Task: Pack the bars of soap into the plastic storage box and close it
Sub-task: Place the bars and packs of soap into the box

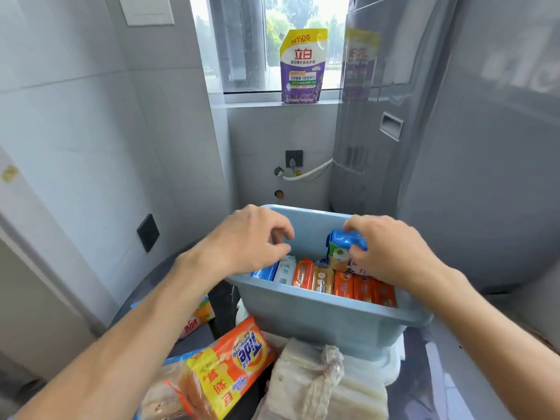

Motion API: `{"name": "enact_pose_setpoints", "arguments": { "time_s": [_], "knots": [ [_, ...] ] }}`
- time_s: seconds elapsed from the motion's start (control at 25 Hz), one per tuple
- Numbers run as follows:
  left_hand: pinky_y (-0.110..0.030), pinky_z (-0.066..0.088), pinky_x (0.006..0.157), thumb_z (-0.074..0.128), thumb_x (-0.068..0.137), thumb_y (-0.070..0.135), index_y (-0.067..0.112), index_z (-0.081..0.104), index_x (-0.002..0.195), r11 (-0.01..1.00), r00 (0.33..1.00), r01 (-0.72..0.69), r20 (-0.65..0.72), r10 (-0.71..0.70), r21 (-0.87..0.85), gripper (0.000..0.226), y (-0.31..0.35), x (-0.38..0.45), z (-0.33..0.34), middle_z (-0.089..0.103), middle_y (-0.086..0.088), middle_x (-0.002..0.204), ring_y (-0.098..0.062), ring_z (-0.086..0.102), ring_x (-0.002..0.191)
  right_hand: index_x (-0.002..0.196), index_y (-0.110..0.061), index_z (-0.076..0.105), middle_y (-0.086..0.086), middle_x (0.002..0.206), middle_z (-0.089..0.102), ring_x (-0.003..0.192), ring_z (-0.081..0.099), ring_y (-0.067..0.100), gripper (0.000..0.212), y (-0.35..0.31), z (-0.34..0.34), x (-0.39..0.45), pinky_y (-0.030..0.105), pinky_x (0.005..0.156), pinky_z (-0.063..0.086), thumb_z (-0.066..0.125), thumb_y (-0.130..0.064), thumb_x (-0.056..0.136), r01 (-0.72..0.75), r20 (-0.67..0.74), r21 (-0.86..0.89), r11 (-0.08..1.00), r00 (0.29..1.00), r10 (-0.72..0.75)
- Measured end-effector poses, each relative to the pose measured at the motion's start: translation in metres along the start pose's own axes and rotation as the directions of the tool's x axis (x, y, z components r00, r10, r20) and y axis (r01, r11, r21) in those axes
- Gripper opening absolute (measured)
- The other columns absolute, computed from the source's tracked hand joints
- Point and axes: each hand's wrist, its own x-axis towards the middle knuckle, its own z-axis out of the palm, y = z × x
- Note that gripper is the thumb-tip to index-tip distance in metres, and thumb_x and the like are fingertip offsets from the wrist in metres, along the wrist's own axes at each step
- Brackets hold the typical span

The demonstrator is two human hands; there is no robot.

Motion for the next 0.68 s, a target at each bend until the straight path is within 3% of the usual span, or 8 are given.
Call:
{"name": "enact_pose_setpoints", "arguments": {
  "time_s": [0.12, 0.2, 0.36, 0.52, 0.6, 0.68],
  "knots": [
    [-0.034, 0.054, 0.082, 0.068, 0.084, 0.035, 0.021, 0.067, 0.111, 0.971, 0.91, -0.009, 0.405, -0.09, 0.237, 0.03, -0.005, 0.043, 0.038, 0.067, 0.006, 0.102, -0.016, 0.062, 0.089, 0.111, -0.021, 0.057, 0.0, 0.105, 0.058, 0.091, 0.054, 0.023, 0.028, 0.001, 0.024, 0.013, 0.038, 0.069, 0.051, 0.056, -0.029, 0.084, 0.034, 0.066, -0.121, 0.992, 0.998, -0.026],
    [-0.041, 0.058, 0.081, 0.069, 0.079, 0.035, 0.019, 0.065, 0.106, 0.95, 0.843, 0.045, 0.499, -0.202, 0.308, 0.032, -0.011, 0.053, 0.058, 0.066, 0.001, 0.101, -0.022, 0.064, 0.088, 0.106, -0.019, 0.056, 0.001, 0.099, 0.049, 0.088, 0.05, 0.022, 0.029, 0.005, 0.031, 0.015, 0.036, 0.064, 0.049, 0.06, -0.036, 0.082, 0.027, 0.054, -0.1, 0.995, 0.998, -0.022],
    [-0.038, 0.059, 0.072, 0.064, 0.073, 0.036, 0.023, 0.062, 0.107, 0.931, 0.843, 0.066, 0.479, -0.245, 0.36, 0.037, -0.013, 0.052, 0.067, 0.068, 0.002, 0.094, -0.02, 0.066, 0.081, 0.094, -0.02, 0.054, -0.001, 0.091, 0.038, 0.084, 0.041, 0.021, 0.036, 0.01, 0.038, 0.014, 0.033, 0.069, 0.044, 0.059, -0.052, 0.079, 0.019, 0.047, -0.206, 0.978, 0.999, -0.01],
    [-0.036, 0.057, 0.071, 0.069, 0.072, 0.044, 0.023, 0.06, 0.109, 0.908, 0.841, 0.1, 0.453, -0.295, 0.406, 0.043, -0.005, 0.049, 0.064, 0.069, 0.003, 0.088, -0.017, 0.066, 0.073, 0.093, -0.026, 0.05, -0.005, 0.094, 0.056, 0.089, 0.049, 0.022, 0.034, 0.008, 0.036, 0.009, 0.034, 0.072, 0.039, 0.058, -0.056, 0.079, 0.046, 0.031, -0.211, 0.976, 0.999, -0.041],
    [-0.03, 0.053, 0.062, 0.073, 0.071, 0.041, 0.022, 0.061, 0.1, 0.927, 0.865, 0.164, 0.402, -0.3, 0.338, 0.036, -0.001, 0.045, 0.06, 0.068, 0.002, 0.083, -0.016, 0.064, 0.067, 0.087, -0.027, 0.045, -0.007, 0.087, 0.06, 0.081, 0.053, 0.022, 0.032, 0.008, 0.033, 0.007, 0.034, 0.067, 0.036, 0.06, -0.053, 0.08, 0.053, 0.028, -0.125, 0.991, 0.998, -0.05],
    [-0.028, 0.04, 0.054, 0.073, 0.071, 0.039, 0.023, 0.056, 0.085, 0.955, 0.924, 0.225, 0.268, -0.271, 0.192, 0.027, 0.003, 0.036, 0.051, 0.06, 0.003, 0.076, -0.017, 0.056, 0.066, 0.084, -0.027, 0.043, -0.008, 0.079, 0.056, 0.074, 0.049, 0.022, 0.031, 0.008, 0.031, 0.006, 0.034, 0.066, 0.033, 0.062, -0.052, 0.081, 0.06, -0.006, -0.1, 0.993, 0.998, -0.061]
  ]
}}
